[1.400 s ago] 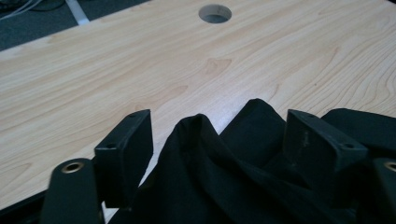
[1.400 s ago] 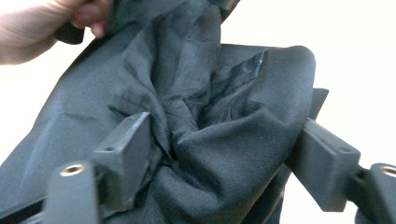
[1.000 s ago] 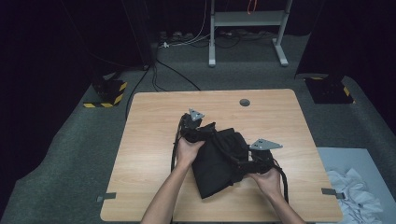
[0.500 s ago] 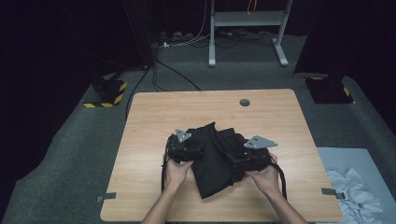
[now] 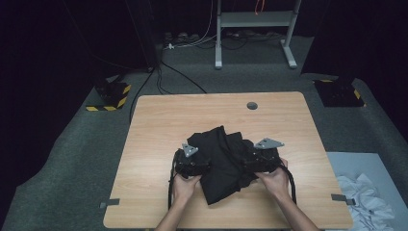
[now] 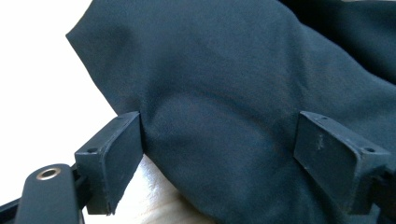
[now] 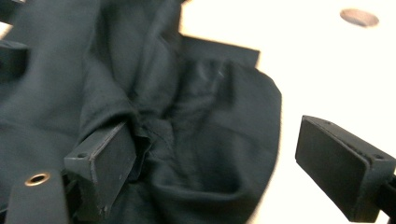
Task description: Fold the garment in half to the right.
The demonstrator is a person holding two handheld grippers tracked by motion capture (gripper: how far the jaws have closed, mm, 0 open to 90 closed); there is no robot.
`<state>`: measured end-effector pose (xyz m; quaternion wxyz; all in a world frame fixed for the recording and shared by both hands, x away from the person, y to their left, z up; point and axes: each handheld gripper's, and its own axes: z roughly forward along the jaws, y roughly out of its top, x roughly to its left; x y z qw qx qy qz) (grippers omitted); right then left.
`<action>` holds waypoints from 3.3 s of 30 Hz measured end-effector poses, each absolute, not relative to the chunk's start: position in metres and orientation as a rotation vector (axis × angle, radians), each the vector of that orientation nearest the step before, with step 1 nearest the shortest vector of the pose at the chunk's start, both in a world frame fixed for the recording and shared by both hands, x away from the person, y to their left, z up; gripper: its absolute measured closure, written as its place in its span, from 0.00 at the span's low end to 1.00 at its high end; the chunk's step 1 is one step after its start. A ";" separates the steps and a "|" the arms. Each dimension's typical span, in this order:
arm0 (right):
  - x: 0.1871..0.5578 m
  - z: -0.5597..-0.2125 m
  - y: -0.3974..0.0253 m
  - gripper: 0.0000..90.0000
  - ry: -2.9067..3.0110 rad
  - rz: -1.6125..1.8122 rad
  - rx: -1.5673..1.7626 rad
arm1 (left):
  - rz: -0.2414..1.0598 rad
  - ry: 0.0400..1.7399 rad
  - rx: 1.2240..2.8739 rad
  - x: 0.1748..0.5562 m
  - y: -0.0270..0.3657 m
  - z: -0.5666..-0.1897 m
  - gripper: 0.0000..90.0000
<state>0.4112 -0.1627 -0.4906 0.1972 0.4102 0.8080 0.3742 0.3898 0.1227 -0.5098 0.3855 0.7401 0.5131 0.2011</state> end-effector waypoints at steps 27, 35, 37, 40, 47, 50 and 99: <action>0.390 -0.510 -0.208 0.16 2.275 1.158 1.247 | 0.489 1.240 1.927 0.406 0.119 -0.516 0.22; 0.385 -0.522 -0.201 0.17 2.313 1.149 1.250 | 0.495 1.252 1.939 0.428 0.114 -0.516 0.22; 0.383 -0.520 -0.201 0.17 2.308 1.153 1.241 | 0.488 1.253 1.936 0.428 0.114 -0.514 0.22; 0.381 -0.517 -0.206 0.17 2.296 1.183 1.238 | 0.476 1.241 1.922 0.419 0.118 -0.509 0.22; 0.371 -0.513 -0.221 0.17 2.271 1.262 1.213 | 0.459 1.177 1.918 0.384 0.125 -0.506 0.20; 0.368 -0.516 -0.224 0.17 2.295 1.267 1.206 | 0.491 1.139 1.926 0.366 0.125 -0.508 0.21; 0.380 -0.515 -0.219 0.20 2.262 1.249 1.222 | 0.496 1.180 1.875 0.372 0.138 -0.501 0.19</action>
